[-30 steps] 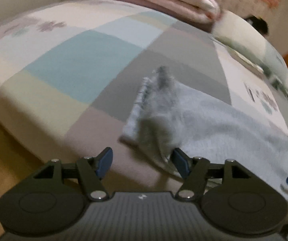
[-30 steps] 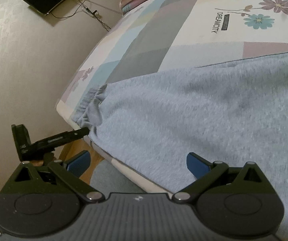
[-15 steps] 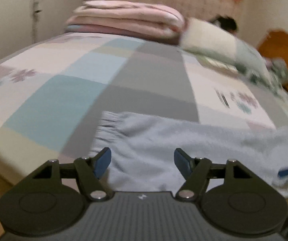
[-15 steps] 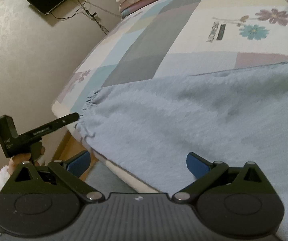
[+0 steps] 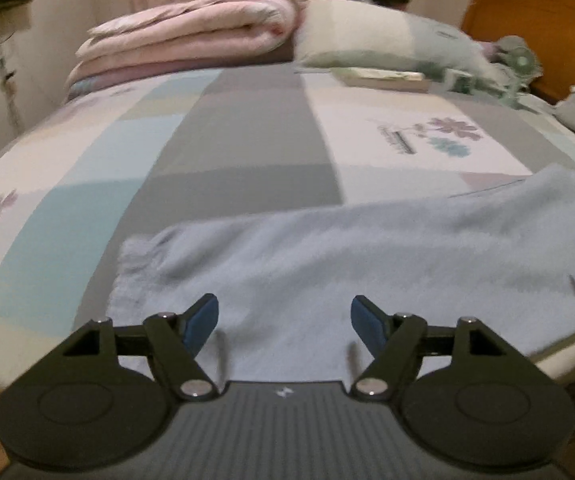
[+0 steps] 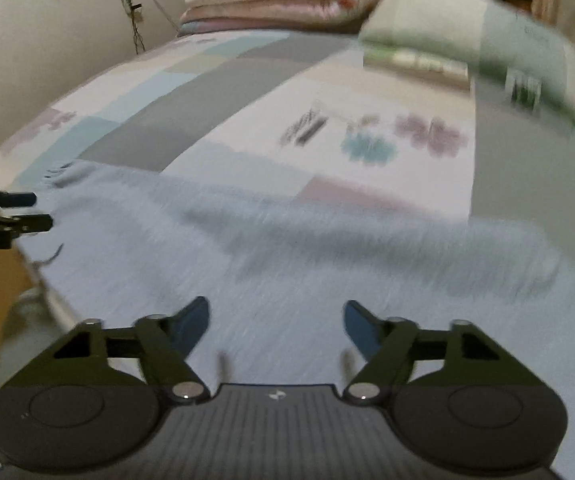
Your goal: Fold clothes
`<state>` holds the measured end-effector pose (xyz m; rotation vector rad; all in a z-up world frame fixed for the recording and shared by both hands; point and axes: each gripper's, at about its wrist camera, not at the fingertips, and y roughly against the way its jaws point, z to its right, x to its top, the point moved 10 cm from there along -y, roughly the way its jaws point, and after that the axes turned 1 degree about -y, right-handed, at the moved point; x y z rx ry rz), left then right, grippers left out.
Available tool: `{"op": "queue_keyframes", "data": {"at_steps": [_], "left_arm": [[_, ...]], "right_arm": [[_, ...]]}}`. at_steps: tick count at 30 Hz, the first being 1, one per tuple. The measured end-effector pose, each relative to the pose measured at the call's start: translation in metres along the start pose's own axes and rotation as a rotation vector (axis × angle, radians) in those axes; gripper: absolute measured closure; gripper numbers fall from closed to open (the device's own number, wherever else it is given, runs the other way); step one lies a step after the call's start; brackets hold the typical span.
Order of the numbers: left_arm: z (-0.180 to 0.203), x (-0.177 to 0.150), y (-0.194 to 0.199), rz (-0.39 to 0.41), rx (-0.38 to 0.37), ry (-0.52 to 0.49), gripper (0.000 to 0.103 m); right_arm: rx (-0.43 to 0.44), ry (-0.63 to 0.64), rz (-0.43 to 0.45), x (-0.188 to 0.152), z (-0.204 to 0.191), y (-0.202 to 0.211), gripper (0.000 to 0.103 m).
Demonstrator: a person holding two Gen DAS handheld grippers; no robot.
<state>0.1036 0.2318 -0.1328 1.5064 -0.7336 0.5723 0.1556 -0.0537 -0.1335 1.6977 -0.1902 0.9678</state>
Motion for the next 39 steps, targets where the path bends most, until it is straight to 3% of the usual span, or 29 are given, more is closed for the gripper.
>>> {"op": "queue_keyframes", "data": {"at_steps": [1, 5, 8, 12, 14, 16, 20, 25, 26, 27, 28, 30, 34, 39], "left_arm": [[0.003, 0.001, -0.005, -0.006, 0.004, -0.010, 0.028], [0.003, -0.013, -0.025, -0.083, 0.032, -0.009, 0.028], [-0.005, -0.027, -0.026, -0.112, 0.000, 0.054, 0.026], [-0.008, -0.031, -0.021, -0.135, -0.013, 0.063, 0.026], [-0.002, -0.026, -0.017, -0.140, -0.018, 0.050, 0.028], [0.011, -0.015, -0.009, -0.113, -0.079, 0.034, 0.027], [0.047, 0.008, 0.000, -0.057, -0.225, -0.021, 0.026], [0.085, 0.022, -0.006, -0.031, -0.320, -0.071, 0.026], [0.088, 0.022, -0.008, -0.035, -0.321, -0.074, 0.026], [0.091, 0.022, -0.011, -0.039, -0.315, -0.078, 0.026], [0.092, 0.021, -0.013, -0.044, -0.309, -0.079, 0.026], [0.091, 0.019, -0.015, -0.050, -0.312, -0.073, 0.026], [0.087, 0.017, -0.016, -0.062, -0.302, -0.064, 0.026], [0.074, 0.014, -0.017, -0.074, -0.269, -0.055, 0.026]], "right_arm": [[-0.014, 0.039, 0.013, 0.010, -0.001, -0.004, 0.044], [-0.035, 0.159, 0.029, 0.050, -0.001, -0.028, 0.046], [-0.070, 0.259, -0.001, 0.065, -0.002, -0.059, 0.046], [-0.045, 0.359, -0.083, 0.055, -0.009, -0.092, 0.062], [-0.036, 0.403, -0.114, 0.046, -0.013, -0.104, 0.063], [-0.025, 0.430, -0.123, 0.037, -0.014, -0.110, 0.062], [0.013, 0.455, -0.122, 0.035, -0.014, -0.108, 0.062], [0.051, 0.497, -0.134, 0.030, -0.013, -0.106, 0.064], [0.062, 0.491, -0.134, 0.030, -0.013, -0.105, 0.068], [0.073, 0.485, -0.133, 0.030, -0.014, -0.105, 0.083], [0.083, 0.478, -0.131, 0.029, -0.016, -0.104, 0.091], [0.055, 0.500, -0.108, 0.031, -0.018, -0.103, 0.100], [-0.012, 0.505, -0.039, 0.050, -0.015, -0.104, 0.100], [-0.019, 0.434, -0.033, 0.066, -0.012, -0.107, 0.098]]}}
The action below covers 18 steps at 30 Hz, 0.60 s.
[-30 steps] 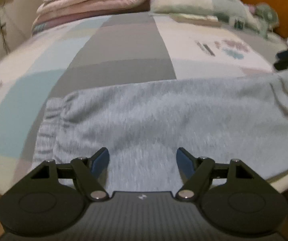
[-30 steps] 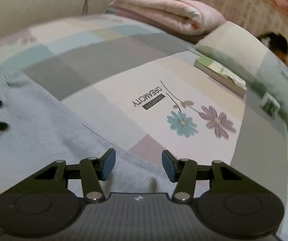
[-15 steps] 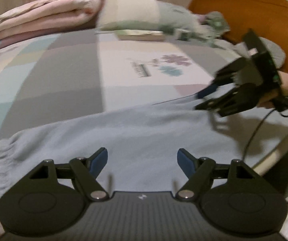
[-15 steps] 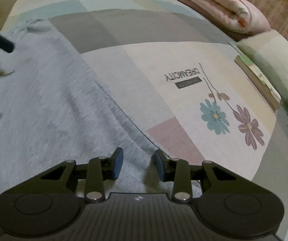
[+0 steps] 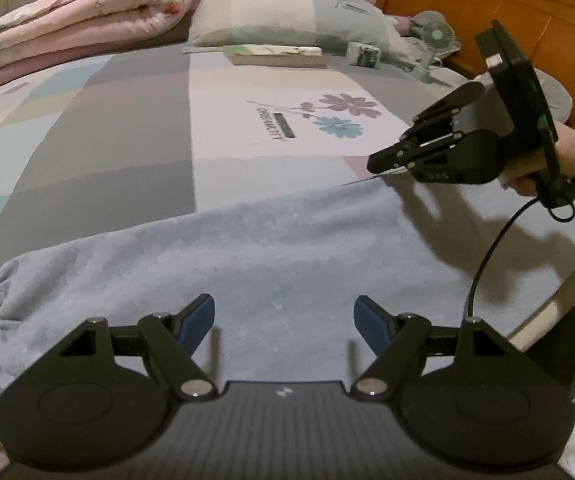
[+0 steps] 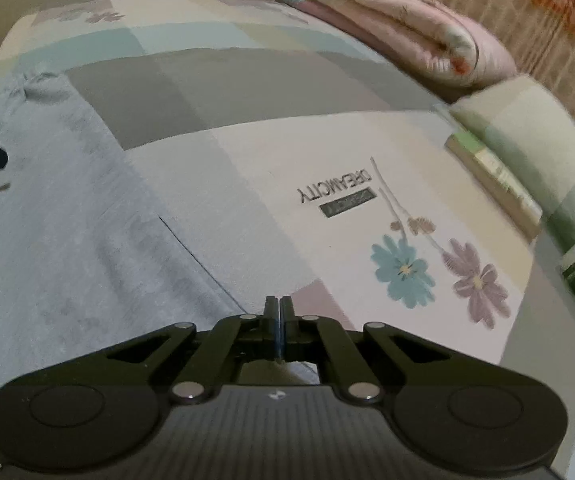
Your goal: Fold clothes
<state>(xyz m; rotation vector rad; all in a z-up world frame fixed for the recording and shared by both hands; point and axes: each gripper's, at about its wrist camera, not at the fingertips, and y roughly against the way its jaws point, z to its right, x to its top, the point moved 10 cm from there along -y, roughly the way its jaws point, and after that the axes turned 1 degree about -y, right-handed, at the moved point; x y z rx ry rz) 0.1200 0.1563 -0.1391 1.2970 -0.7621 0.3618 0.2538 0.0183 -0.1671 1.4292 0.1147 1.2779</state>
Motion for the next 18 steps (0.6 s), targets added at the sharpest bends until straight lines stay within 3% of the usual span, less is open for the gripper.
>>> {"op": "queue_keyframes", "data": {"at_steps": [2, 4, 7, 10, 12, 14, 18], "left_arm": [[-0.006, -0.001, 0.002, 0.001, 0.012, -0.001, 0.026], [-0.012, 0.001, 0.004, 0.003, 0.019, -0.005, 0.026], [-0.018, 0.011, 0.006, 0.024, 0.034, -0.028, 0.027], [-0.010, 0.037, -0.001, 0.061, 0.002, -0.106, 0.030], [-0.004, 0.055, -0.006, 0.087, -0.023, -0.161, 0.040], [0.003, 0.073, -0.016, 0.098, -0.046, -0.217, 0.067], [0.027, 0.094, -0.061, 0.049, -0.104, -0.333, 0.070]], "right_arm": [[-0.009, -0.028, 0.020, 0.001, 0.006, 0.014, 0.094], [-0.013, -0.053, 0.034, -0.003, 0.015, 0.030, 0.082], [-0.041, -0.079, 0.017, -0.016, 0.031, 0.045, 0.080], [-0.052, -0.123, -0.019, -0.034, 0.039, 0.050, 0.078], [-0.021, -0.184, -0.009, -0.044, 0.036, 0.056, 0.071], [0.009, -0.244, 0.019, -0.053, 0.030, 0.065, 0.059], [0.061, -0.338, 0.053, -0.070, 0.015, 0.078, 0.056]]}}
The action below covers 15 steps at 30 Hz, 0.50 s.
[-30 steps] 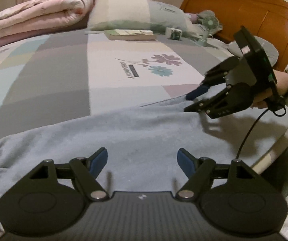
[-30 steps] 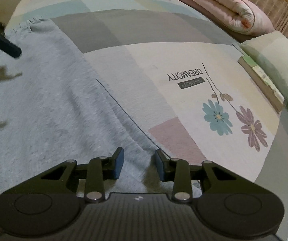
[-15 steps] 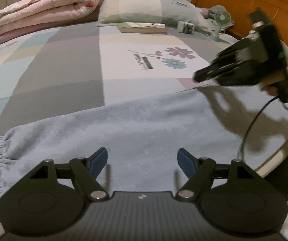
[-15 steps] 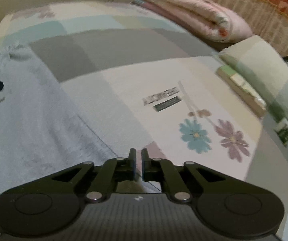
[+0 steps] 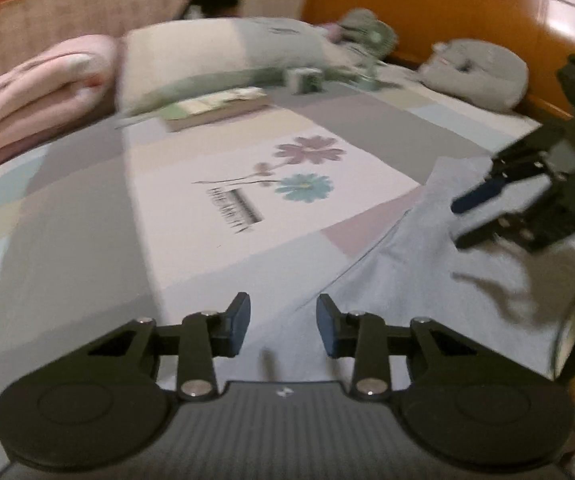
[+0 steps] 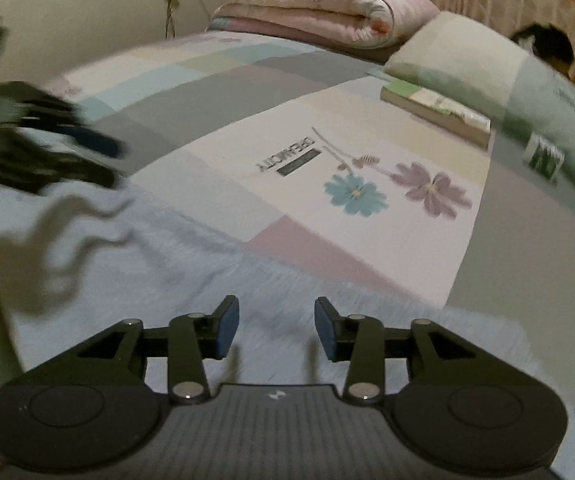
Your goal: Fold clothes
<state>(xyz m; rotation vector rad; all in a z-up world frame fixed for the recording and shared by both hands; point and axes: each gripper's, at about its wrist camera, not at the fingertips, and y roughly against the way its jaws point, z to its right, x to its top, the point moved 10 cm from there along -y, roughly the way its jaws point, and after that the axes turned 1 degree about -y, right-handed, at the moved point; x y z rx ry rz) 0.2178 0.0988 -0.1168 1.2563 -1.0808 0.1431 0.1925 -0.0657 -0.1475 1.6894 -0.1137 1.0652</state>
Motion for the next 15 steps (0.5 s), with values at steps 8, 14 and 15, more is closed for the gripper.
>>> {"op": "queue_keyframes", "data": {"at_steps": [8, 14, 15], "left_arm": [[0.025, -0.005, -0.055, -0.102, -0.072, -0.178, 0.073], [0.032, -0.008, -0.054, -0.132, -0.124, -0.245, 0.075], [0.033, -0.008, -0.055, -0.141, -0.132, -0.250, 0.075]], "right_arm": [[0.065, -0.137, 0.011, -0.032, -0.004, 0.008, 0.048], [0.103, -0.224, 0.007, -0.040, 0.001, 0.000, 0.043], [0.106, -0.230, 0.012, -0.039, 0.001, 0.000, 0.040]]}}
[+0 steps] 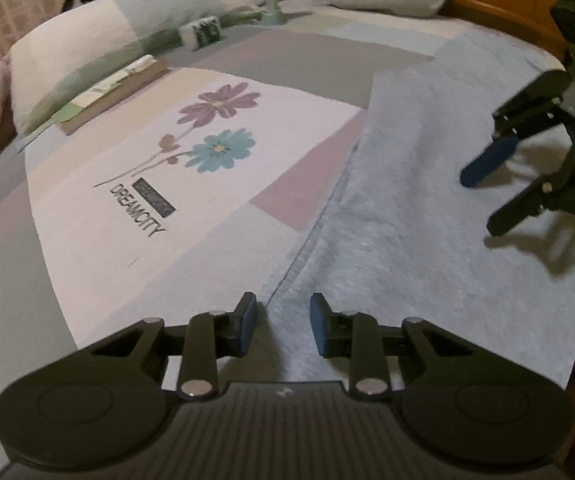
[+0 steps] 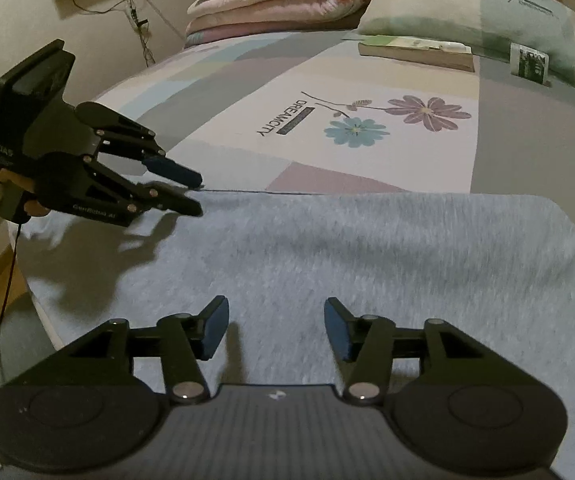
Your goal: Fold clothes
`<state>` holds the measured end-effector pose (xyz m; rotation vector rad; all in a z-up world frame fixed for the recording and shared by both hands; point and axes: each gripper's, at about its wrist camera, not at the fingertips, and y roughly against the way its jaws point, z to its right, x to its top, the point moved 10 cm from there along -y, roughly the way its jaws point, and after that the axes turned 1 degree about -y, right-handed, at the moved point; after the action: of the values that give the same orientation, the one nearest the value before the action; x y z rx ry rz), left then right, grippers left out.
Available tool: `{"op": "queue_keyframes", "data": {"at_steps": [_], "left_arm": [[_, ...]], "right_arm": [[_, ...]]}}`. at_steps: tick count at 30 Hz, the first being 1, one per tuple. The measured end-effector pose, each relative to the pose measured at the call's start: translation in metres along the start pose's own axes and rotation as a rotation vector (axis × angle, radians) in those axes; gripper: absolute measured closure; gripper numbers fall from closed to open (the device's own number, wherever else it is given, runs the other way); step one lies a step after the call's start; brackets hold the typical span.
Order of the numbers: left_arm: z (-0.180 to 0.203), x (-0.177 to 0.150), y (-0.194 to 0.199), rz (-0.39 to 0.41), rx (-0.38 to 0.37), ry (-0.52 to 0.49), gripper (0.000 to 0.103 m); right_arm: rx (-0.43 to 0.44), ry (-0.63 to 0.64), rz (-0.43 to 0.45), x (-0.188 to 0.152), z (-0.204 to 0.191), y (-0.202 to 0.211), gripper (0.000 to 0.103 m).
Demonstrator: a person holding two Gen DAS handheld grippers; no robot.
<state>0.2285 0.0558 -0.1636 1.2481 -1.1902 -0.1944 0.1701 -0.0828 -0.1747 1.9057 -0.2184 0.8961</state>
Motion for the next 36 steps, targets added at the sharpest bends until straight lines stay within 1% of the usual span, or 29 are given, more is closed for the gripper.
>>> {"op": "queue_keyframes", "data": {"at_steps": [1, 3, 5, 10, 12, 13, 14, 15, 16, 17, 20, 23, 24, 26, 27, 28, 30, 31, 32, 33, 34, 36], "left_arm": [[0.000, 0.000, -0.001, -0.007, -0.009, 0.001, 0.076], [0.000, 0.000, -0.002, -0.020, -0.024, 0.003, 0.077], [0.001, -0.001, -0.001, -0.032, -0.037, -0.006, 0.080], [-0.006, -0.007, -0.001, -0.036, -0.096, 0.071, 0.081], [-0.007, -0.007, -0.002, -0.038, -0.097, 0.096, 0.085], [-0.005, -0.006, -0.001, -0.039, -0.077, 0.078, 0.095], [-0.002, -0.004, 0.001, -0.033, -0.046, 0.052, 0.101], [0.000, -0.002, 0.003, -0.025, -0.013, 0.027, 0.103], [0.002, 0.000, 0.006, -0.017, 0.020, 0.001, 0.103], [0.000, 0.004, 0.009, 0.002, 0.044, 0.005, 0.103], [-0.015, 0.014, 0.023, 0.069, 0.098, 0.049, 0.103], [-0.020, 0.009, 0.016, 0.038, 0.082, 0.082, 0.103], [-0.019, 0.005, 0.011, 0.014, 0.068, 0.085, 0.103], [-0.016, 0.000, 0.009, -0.003, 0.076, 0.089, 0.096], [-0.015, 0.000, 0.013, 0.006, 0.074, 0.087, 0.095], [-0.014, 0.001, 0.019, 0.027, 0.073, 0.091, 0.092], [-0.016, 0.004, 0.037, 0.072, 0.084, 0.119, 0.091], [-0.015, 0.004, 0.045, 0.092, 0.085, 0.124, 0.084], [-0.014, 0.003, 0.054, 0.112, 0.084, 0.127, 0.079], [-0.012, -0.001, 0.059, 0.117, 0.087, 0.130, 0.070], [-0.010, -0.006, 0.063, 0.118, 0.090, 0.134, 0.064], [-0.008, -0.019, 0.069, 0.104, 0.104, 0.149, 0.062]], "right_arm": [[0.003, -0.005, 0.005, 0.001, 0.000, 0.000, 0.038], [0.001, -0.008, 0.011, 0.000, -0.001, 0.000, 0.038], [-0.002, -0.011, 0.016, -0.001, -0.001, 0.001, 0.036], [0.006, -0.038, 0.027, -0.005, 0.003, 0.002, 0.033], [0.010, -0.050, 0.034, -0.006, 0.004, 0.002, 0.033], [0.010, -0.057, 0.038, -0.006, 0.004, 0.002, 0.032], [0.010, -0.062, 0.042, -0.006, 0.004, 0.003, 0.032], [0.009, -0.069, 0.045, -0.006, 0.004, 0.003, 0.032], [0.009, -0.075, 0.048, -0.006, 0.005, 0.003, 0.032], [0.008, -0.082, 0.051, -0.006, 0.005, 0.004, 0.032], [0.001, -0.087, 0.056, -0.006, 0.005, 0.005, 0.032], [-0.011, -0.084, 0.060, -0.003, 0.006, 0.007, 0.032], [-0.016, -0.086, 0.060, -0.001, 0.007, 0.008, 0.032], [-0.024, -0.082, 0.059, 0.002, 0.008, 0.009, 0.032], [-0.036, -0.072, 0.058, 0.005, 0.009, 0.010, 0.031], [-0.050, -0.060, 0.056, 0.008, 0.010, 0.011, 0.030], [-0.101, -0.044, 0.053, 0.014, 0.017, 0.012, 0.028], [-0.130, -0.039, 0.051, 0.017, 0.022, 0.012, 0.028], [-0.159, -0.034, 0.049, 0.020, 0.026, 0.013, 0.028], [-0.185, -0.029, 0.045, 0.020, 0.030, 0.012, 0.028], [-0.210, -0.024, 0.039, 0.020, 0.035, 0.011, 0.028], [-0.244, -0.020, 0.020, 0.016, 0.041, 0.008, 0.028]]}}
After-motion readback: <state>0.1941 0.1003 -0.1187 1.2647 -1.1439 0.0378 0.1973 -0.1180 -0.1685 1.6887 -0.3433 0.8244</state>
